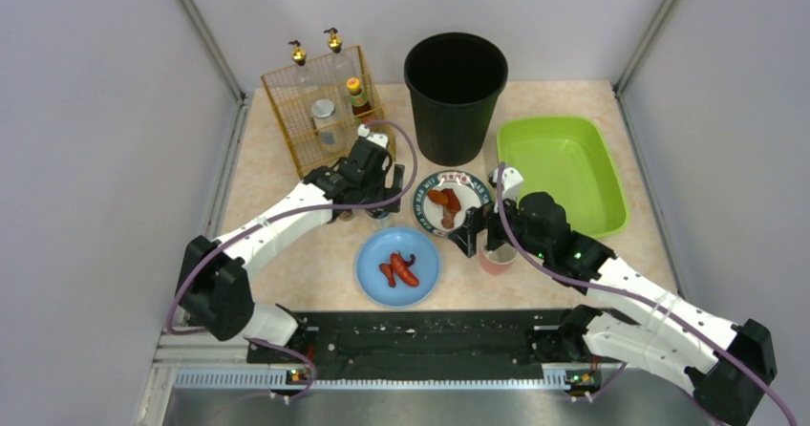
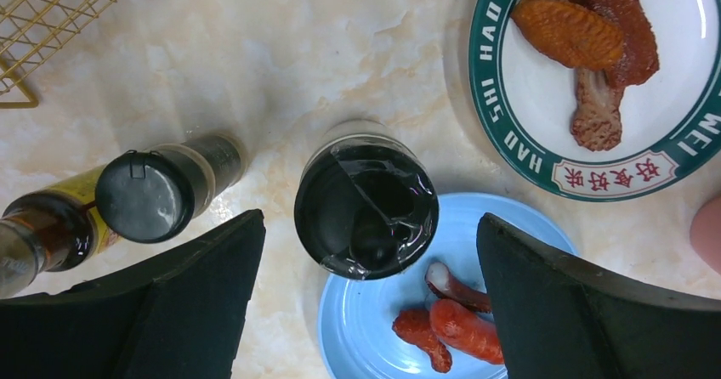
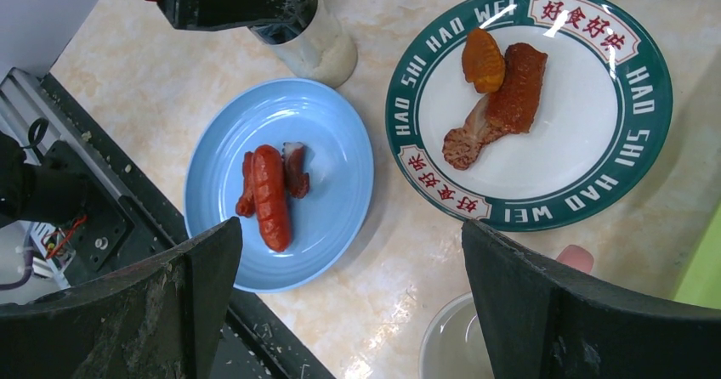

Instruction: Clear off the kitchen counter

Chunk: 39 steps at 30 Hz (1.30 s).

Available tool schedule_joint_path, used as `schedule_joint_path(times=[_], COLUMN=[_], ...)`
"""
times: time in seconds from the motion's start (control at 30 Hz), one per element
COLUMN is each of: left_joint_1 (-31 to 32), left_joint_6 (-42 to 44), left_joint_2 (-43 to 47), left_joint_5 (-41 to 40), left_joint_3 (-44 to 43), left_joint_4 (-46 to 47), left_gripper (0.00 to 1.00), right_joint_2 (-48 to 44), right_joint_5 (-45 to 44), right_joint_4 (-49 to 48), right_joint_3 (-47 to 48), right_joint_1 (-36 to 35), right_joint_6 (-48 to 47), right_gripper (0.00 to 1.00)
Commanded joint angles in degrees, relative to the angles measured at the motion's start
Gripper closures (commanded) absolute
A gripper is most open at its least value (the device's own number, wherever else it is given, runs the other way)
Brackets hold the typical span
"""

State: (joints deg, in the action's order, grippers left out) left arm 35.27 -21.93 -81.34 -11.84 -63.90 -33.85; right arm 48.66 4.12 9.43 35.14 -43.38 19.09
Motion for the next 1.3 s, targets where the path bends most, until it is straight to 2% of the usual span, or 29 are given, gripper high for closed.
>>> schedule_joint_path(times=[0.0,0.3,0.53,0.67,0.8,0.87,1.07,1.27], left_joint_1=[0.22,0.18,0.21,0.21,0.15,0.15,0.23,0.12], left_joint_6=[1.54,1.46,1.72,1.87,2.27,2.42,3.91,5.73], left_joint_2=[-1.98,-6.71,-8.32,-8.30,-8.20,-7.89,-5.58,-3.83], left_joint_5=[-1.44,-1.60,-0.57,-0.54,-0.95,-1.21,-0.70,-5.29], left_joint_3=[-2.84,-3.56,-4.20,-4.86,-6.26,-7.98,-13.44,-20.80], left_joint_4=[0.51,0.95,0.77,-0.21,-1.47,-2.69,-4.54,-5.75], left_gripper=[0.01,0.03,0.20,0.40,0.77,1.00,1.00,1.00], right_joint_2=[-0.17,-0.21,-0.24,-0.32,-0.21,-0.13,-0.48,-0.65], right_joint_5=[-0.71,-0.78,-0.86,-0.80,-0.76,-0.69,-0.82,-0.78], right_joint_4=[-1.68,-1.86,-2.09,-2.20,-2.56,-2.58,-2.50,-2.31], right_joint_3=[0.24,0.10,-0.01,-0.23,-0.39,-0.34,-0.26,-0.15], right_joint_1=[-0.17,-0.24,-0.22,-0.26,-0.19,-0.25,-0.21,-0.22], right_joint_6=[-0.64,-0.55,-0.50,-0.46,-0.16,-0.18,-0.09,-0.16], right_gripper=[0.01,0.01,0.01,0.01,0.01,0.01,0.01,0.01])
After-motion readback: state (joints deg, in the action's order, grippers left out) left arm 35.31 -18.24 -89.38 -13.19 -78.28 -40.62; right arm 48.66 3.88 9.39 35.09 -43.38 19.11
